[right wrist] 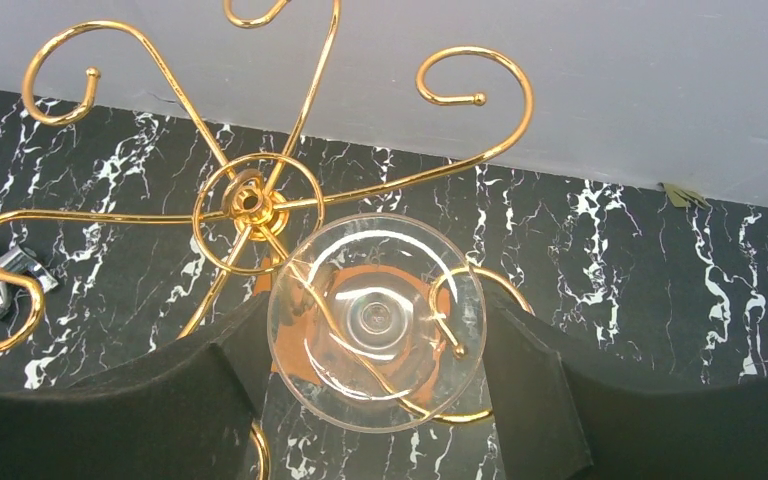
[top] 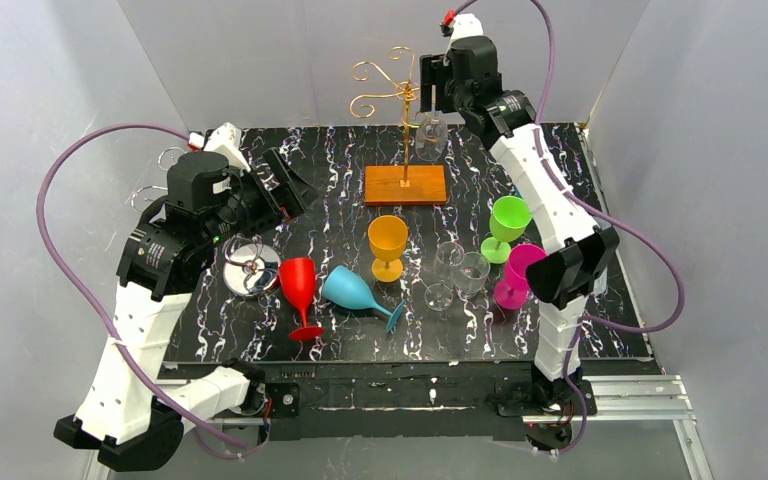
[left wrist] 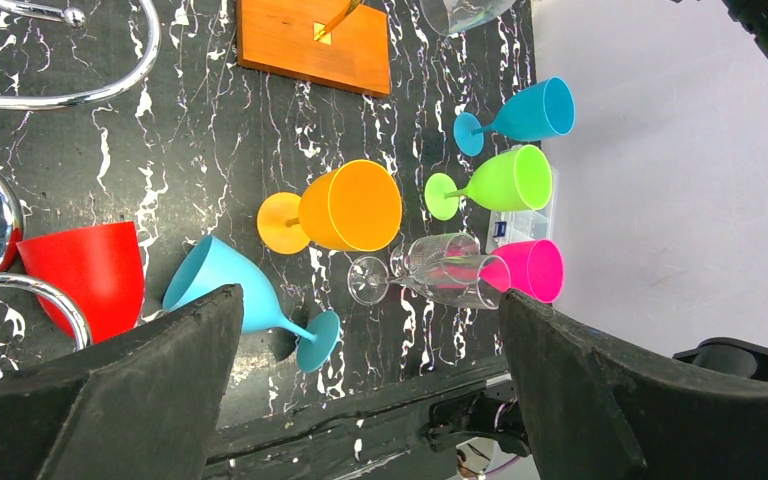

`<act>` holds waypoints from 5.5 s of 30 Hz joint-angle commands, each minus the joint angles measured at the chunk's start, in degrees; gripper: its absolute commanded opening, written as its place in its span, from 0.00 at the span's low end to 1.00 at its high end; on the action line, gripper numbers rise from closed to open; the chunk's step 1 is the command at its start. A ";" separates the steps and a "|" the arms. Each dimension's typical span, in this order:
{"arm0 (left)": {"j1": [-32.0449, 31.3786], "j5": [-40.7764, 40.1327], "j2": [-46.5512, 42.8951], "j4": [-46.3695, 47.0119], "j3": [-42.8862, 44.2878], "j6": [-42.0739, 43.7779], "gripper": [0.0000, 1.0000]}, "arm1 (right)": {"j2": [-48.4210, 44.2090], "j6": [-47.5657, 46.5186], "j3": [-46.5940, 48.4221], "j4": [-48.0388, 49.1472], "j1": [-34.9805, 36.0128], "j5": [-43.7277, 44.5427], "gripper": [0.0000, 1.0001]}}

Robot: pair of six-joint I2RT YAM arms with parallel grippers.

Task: Take the wine glass off the wine glass rack
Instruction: Pick up the wine glass from the wine rack, then place the wine glass at the center of the board.

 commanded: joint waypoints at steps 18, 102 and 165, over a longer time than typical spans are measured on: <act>0.24 0.37 0.61 -0.02 0.87 1.53 0.98 | 0.08 -1.09 2.96 10.72 0.34 4.77 0.47; -19.36 2.82 16.43 52.23 -13.91 -17.51 0.72 | -23.65 22.66 0.71 -16.72 -4.14 -7.79 0.43; -9.78 10.58 10.69 50.50 -3.50 -20.20 0.00 | -38.42 54.65 -44.80 29.83 -14.43 -44.88 0.63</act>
